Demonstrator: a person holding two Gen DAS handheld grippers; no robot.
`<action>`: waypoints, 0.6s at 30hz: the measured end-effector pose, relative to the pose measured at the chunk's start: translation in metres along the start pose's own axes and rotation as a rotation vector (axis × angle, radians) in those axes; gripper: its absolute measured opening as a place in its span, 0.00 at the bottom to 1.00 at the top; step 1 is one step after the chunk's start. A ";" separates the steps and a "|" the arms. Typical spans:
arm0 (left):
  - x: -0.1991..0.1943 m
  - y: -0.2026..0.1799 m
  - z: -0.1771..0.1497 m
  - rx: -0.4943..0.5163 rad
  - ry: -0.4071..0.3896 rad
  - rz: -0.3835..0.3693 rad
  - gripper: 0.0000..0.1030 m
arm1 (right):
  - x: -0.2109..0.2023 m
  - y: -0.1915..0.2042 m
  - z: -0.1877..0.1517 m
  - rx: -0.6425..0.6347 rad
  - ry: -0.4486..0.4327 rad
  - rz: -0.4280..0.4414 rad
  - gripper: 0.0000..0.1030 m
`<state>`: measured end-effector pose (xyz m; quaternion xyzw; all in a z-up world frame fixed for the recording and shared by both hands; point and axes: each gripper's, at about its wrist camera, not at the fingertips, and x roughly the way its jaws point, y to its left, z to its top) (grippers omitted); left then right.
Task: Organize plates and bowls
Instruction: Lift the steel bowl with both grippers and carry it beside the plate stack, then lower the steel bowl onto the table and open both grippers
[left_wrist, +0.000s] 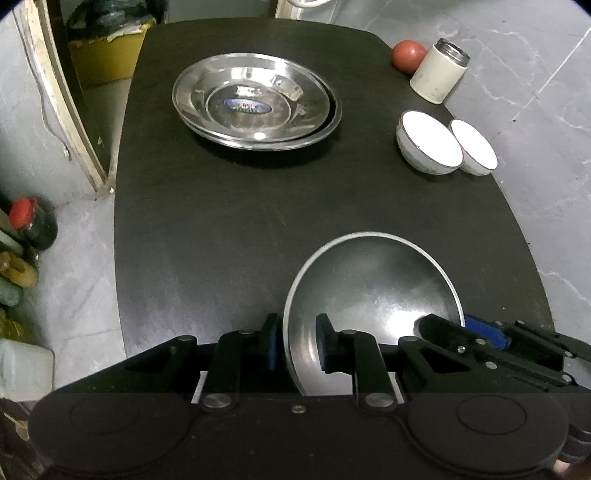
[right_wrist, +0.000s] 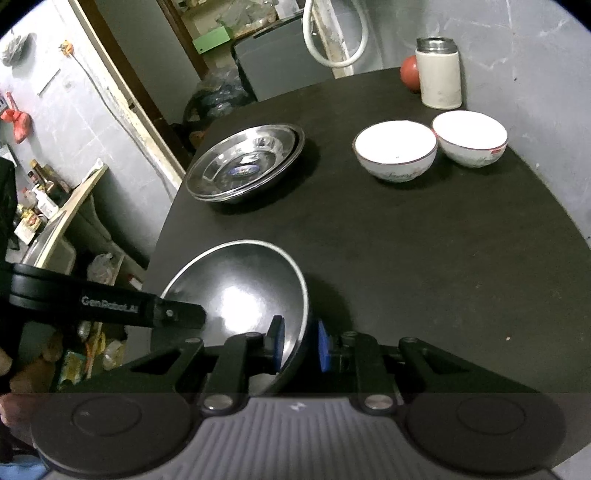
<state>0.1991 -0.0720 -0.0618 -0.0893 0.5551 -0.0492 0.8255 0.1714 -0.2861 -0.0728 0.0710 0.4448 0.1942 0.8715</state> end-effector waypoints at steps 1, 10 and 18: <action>0.000 0.000 0.000 0.001 0.000 0.007 0.23 | 0.000 -0.001 -0.001 0.003 -0.005 -0.003 0.22; -0.011 0.003 0.012 0.032 -0.056 0.074 0.53 | -0.003 -0.014 0.001 0.074 -0.067 -0.013 0.32; -0.022 0.000 0.035 0.075 -0.154 0.114 0.87 | -0.007 -0.029 0.005 0.151 -0.104 0.001 0.55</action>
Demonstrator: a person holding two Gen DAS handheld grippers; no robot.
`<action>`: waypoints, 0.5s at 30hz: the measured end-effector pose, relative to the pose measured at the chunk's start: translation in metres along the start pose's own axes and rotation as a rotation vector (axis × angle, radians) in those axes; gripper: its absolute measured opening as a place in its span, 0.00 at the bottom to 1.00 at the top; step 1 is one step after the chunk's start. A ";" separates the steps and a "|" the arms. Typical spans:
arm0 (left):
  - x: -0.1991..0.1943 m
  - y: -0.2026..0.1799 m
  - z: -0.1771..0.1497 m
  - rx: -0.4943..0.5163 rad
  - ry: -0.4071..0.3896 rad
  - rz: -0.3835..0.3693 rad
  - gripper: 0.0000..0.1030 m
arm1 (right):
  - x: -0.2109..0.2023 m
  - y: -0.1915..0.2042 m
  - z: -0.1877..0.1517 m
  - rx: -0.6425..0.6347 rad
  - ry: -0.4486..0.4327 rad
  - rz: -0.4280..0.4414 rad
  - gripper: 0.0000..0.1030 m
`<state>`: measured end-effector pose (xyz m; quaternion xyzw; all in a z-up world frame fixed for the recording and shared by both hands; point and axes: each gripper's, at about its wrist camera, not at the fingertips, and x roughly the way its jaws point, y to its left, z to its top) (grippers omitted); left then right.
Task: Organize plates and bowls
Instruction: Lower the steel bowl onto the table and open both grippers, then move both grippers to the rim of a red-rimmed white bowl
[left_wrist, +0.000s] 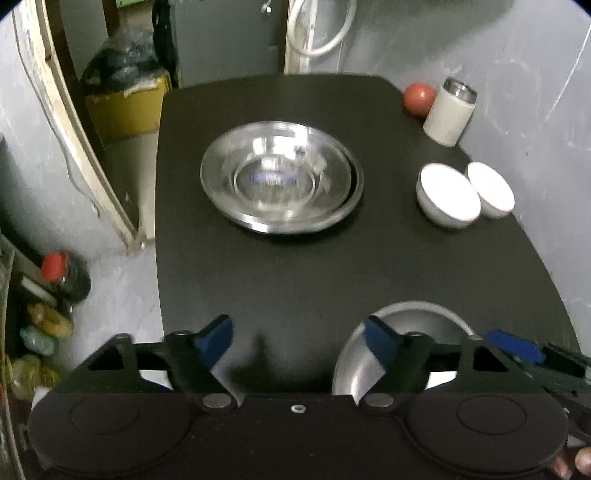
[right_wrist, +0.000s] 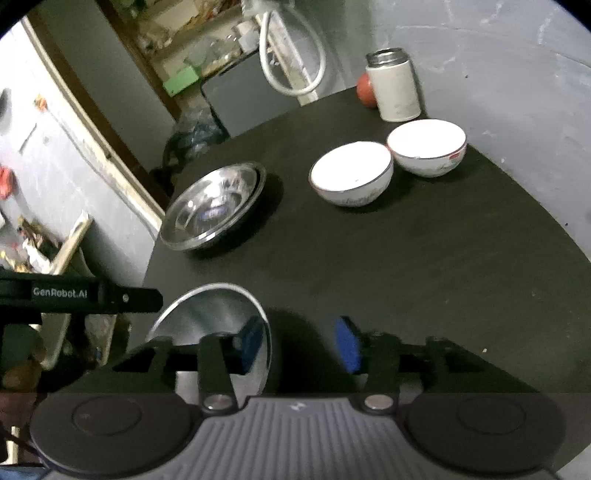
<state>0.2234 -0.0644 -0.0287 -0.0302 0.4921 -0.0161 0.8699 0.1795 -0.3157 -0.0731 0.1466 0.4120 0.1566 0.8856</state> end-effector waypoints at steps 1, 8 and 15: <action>-0.001 -0.001 0.004 0.003 -0.013 0.006 0.89 | -0.001 -0.001 0.001 0.011 -0.004 0.008 0.59; 0.008 -0.008 0.034 0.059 -0.061 -0.017 0.96 | -0.003 -0.009 0.009 0.092 -0.043 0.020 0.84; 0.027 -0.027 0.071 0.193 -0.082 -0.079 0.99 | 0.006 -0.023 0.012 0.198 -0.074 0.006 1.00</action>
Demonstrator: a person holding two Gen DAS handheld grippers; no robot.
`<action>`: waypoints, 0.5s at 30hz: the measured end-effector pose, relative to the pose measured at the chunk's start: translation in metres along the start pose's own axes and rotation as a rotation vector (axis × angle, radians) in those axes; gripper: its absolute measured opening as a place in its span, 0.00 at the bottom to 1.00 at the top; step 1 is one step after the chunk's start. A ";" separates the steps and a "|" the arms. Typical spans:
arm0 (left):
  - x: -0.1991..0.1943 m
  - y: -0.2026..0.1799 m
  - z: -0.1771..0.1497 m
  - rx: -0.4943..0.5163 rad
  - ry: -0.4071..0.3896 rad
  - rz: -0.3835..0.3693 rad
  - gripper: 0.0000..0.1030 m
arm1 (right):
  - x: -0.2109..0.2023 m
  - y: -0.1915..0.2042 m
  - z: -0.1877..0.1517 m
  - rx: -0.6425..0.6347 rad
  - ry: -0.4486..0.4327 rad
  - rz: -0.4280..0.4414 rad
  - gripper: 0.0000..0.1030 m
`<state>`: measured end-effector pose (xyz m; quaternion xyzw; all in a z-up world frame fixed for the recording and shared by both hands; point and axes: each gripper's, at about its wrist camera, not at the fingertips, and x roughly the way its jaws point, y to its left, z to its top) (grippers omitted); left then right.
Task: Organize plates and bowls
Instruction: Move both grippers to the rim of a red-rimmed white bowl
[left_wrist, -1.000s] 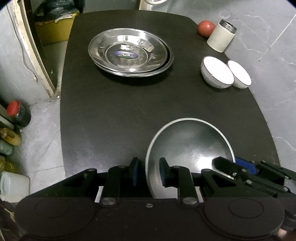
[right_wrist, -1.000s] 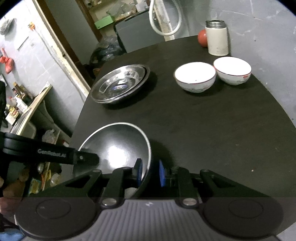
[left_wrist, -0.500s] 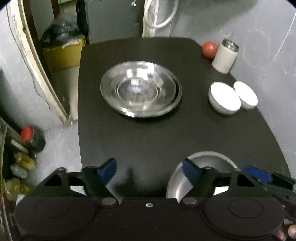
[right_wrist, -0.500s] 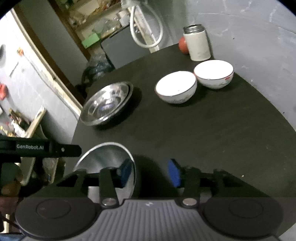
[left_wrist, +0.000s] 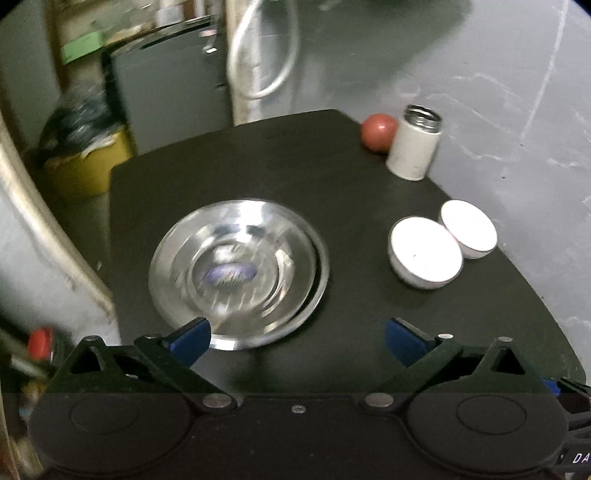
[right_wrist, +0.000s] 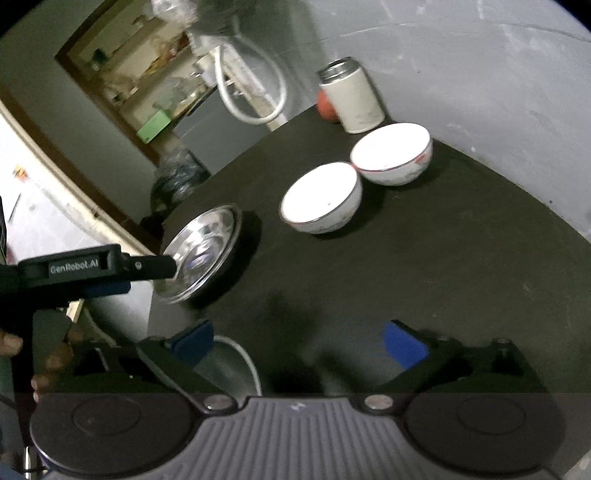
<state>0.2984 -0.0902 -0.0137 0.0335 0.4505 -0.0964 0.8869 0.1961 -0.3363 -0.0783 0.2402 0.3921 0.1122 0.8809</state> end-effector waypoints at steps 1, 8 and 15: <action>0.004 -0.002 0.007 0.029 -0.006 -0.010 0.99 | 0.002 -0.001 0.000 0.016 -0.013 -0.010 1.00; 0.032 -0.016 0.045 0.194 -0.048 -0.120 0.99 | 0.012 0.003 0.005 0.088 -0.085 -0.133 1.00; 0.070 -0.023 0.069 0.212 -0.033 -0.230 0.99 | 0.018 0.007 0.019 0.133 -0.149 -0.269 1.00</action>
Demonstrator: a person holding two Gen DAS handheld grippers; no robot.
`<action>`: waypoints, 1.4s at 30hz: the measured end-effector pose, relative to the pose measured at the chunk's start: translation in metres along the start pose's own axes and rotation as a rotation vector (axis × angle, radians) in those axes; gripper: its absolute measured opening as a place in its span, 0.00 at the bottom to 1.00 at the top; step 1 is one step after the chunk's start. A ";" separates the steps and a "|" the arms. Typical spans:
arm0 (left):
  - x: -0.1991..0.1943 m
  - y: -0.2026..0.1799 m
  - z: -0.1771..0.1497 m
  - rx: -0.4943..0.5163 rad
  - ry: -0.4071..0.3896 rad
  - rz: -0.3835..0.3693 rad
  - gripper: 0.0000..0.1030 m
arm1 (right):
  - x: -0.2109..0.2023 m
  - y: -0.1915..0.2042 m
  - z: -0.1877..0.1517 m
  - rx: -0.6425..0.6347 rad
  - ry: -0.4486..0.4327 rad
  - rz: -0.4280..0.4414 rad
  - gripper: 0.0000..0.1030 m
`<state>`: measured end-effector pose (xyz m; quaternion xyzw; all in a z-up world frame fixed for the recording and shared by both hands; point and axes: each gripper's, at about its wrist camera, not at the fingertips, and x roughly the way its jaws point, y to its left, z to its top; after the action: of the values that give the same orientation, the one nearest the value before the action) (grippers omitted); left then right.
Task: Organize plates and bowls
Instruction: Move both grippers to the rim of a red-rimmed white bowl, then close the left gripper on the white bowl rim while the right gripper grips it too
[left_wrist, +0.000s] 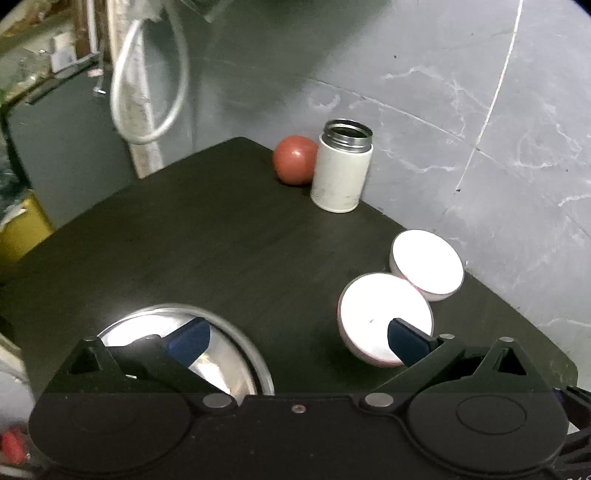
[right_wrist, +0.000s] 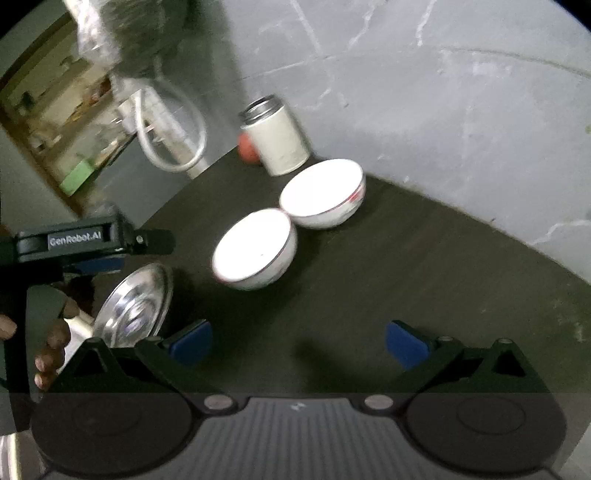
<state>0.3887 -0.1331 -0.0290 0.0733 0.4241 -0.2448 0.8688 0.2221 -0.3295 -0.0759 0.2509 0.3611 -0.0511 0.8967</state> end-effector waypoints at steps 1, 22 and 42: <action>0.006 0.001 0.002 0.002 0.007 -0.011 0.99 | 0.001 0.001 0.002 0.004 -0.013 -0.019 1.00; 0.057 -0.004 0.018 -0.051 0.109 -0.065 0.99 | 0.052 0.007 0.029 0.058 -0.120 -0.175 1.00; 0.064 -0.008 0.012 -0.118 0.184 -0.137 0.49 | 0.071 0.018 0.032 -0.019 -0.098 -0.213 0.82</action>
<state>0.4271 -0.1672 -0.0702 0.0150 0.5199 -0.2704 0.8101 0.2988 -0.3231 -0.0970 0.1997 0.3418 -0.1549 0.9051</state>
